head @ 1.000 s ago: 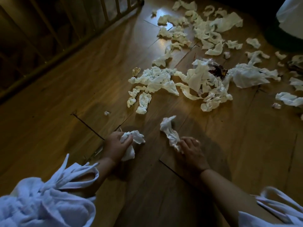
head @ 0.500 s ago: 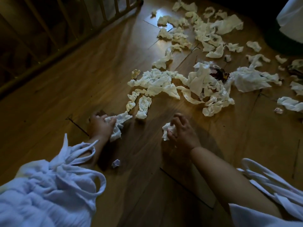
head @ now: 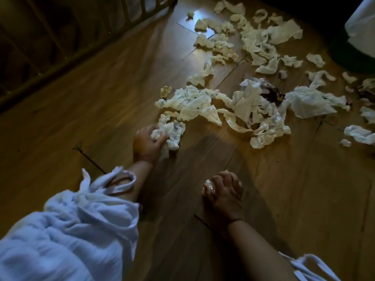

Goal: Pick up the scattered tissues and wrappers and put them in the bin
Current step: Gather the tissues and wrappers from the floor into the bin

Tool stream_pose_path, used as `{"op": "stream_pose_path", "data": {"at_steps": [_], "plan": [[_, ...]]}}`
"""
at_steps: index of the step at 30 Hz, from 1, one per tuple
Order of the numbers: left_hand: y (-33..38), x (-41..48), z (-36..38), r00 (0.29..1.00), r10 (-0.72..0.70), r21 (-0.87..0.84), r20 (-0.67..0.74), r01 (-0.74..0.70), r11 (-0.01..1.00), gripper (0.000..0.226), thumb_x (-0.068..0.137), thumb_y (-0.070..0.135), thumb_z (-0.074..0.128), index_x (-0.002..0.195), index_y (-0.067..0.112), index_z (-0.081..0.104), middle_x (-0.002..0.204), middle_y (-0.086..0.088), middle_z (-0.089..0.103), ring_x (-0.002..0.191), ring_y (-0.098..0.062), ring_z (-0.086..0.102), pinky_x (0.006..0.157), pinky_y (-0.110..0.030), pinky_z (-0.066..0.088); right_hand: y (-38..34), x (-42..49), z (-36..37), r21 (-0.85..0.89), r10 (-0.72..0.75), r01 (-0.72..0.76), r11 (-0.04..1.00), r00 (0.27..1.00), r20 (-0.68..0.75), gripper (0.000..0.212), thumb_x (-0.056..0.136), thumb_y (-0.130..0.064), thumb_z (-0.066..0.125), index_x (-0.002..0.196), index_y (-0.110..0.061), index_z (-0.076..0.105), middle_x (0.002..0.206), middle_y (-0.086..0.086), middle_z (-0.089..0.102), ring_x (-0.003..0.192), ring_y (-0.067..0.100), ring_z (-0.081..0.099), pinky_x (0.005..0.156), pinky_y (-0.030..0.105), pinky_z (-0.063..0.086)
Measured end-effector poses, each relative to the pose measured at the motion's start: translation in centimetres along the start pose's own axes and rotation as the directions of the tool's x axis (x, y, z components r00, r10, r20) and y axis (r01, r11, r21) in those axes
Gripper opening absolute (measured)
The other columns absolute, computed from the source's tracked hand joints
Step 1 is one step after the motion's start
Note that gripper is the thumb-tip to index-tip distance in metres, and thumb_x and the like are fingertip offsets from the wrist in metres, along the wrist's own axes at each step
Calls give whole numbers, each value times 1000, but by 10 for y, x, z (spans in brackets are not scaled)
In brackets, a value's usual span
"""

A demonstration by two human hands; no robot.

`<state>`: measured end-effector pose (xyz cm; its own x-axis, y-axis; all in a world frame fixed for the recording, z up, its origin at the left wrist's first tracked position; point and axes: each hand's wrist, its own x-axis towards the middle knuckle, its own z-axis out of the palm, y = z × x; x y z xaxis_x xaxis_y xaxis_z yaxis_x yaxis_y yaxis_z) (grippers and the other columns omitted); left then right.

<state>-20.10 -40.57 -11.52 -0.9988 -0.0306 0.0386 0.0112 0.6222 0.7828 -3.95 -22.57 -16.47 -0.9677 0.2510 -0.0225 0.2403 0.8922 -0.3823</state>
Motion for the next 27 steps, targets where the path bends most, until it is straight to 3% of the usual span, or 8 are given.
{"op": "stream_pose_path", "data": {"at_steps": [4, 8, 14, 17, 20, 22, 24, 27], "plan": [[25, 28, 29, 987, 110, 261, 115, -137, 956, 44, 83, 47, 60, 109, 11, 66, 127, -13, 50, 122, -31, 36, 96, -34, 31, 2, 1, 4, -4, -47, 46, 999, 996, -81, 24, 83, -47, 41, 96, -28, 51, 133, -1, 36, 136, 23, 18, 113, 30, -7], [19, 35, 53, 936, 81, 354, 342, -208, 912, 61, 75, 51, 67, 121, 11, 57, 148, -8, 34, 140, -27, 22, 116, -41, 20, 2, 4, 2, 15, -83, 84, 996, 994, -68, 18, 84, -44, 43, 94, -29, 47, 134, 5, 50, 134, 20, 28, 113, 34, -3], [2, 1, 50, 984, 84, 243, 160, -122, 962, 66, 74, 38, 74, 131, 19, 46, 126, -14, 50, 115, -30, 46, 91, -37, 38, -3, 4, -4, -36, -60, 60, 998, 998, 1, 30, 91, -45, 34, 111, -29, 48, 117, 3, 60, 115, 25, 58, 113, 36, -3], [-4, -5, 42, 979, 98, 270, 176, -144, 952, 46, 79, 34, 70, 118, 12, 59, 107, -14, 64, 99, -30, 57, 80, -34, 41, -1, 2, -3, -167, -68, 79, 983, 995, 72, 34, 84, -46, 41, 116, -36, 46, 116, 4, 60, 108, 28, 61, 104, 49, 24], [-3, -15, 28, 976, 46, 106, 211, -69, 992, 25, 81, 29, 70, 91, 7, 67, 91, -11, 68, 83, -22, 61, 69, -26, 40, 2, 2, -2, -195, -36, 78, 978, 977, 212, 59, 66, -42, 72, 116, -39, 42, 119, 6, 58, 103, 33, 60, 83, 50, 47], [-1, -23, 14, 989, -68, -46, 134, 75, 996, 22, 78, 31, 72, 83, 10, 67, 82, -7, 68, 78, -19, 63, 69, -27, 47, 0, 6, -4, -200, -87, 135, 970, 969, 232, 56, 74, -37, 70, 118, -37, 37, 124, 5, 53, 109, 31, 54, 90, 47, 42], [-2, -29, -3, 976, -200, -178, 86, 212, 961, 18, 77, 33, 74, 80, 17, 66, 79, -1, 68, 75, -16, 64, 72, -29, 51, -4, 11, -10, -152, -134, 172, 973, 963, 234, 35, 91, -36, 49, 124, -33, 38, 130, 1, 45, 116, 24, 45, 97, 38, 32], [-16, -32, -29, 933, -360, -293, 19, 349, 890, 20, 74, 33, 76, 71, 21, 61, 77, -1, 67, 74, -16, 64, 77, -34, 53, -10, 14, -18, -47, -129, 137, 990, 982, 134, 30, 95, -39, 42, 119, -24, 51, 123, -3, 49, 110, 17, 46, 91, 31, 33]]}}
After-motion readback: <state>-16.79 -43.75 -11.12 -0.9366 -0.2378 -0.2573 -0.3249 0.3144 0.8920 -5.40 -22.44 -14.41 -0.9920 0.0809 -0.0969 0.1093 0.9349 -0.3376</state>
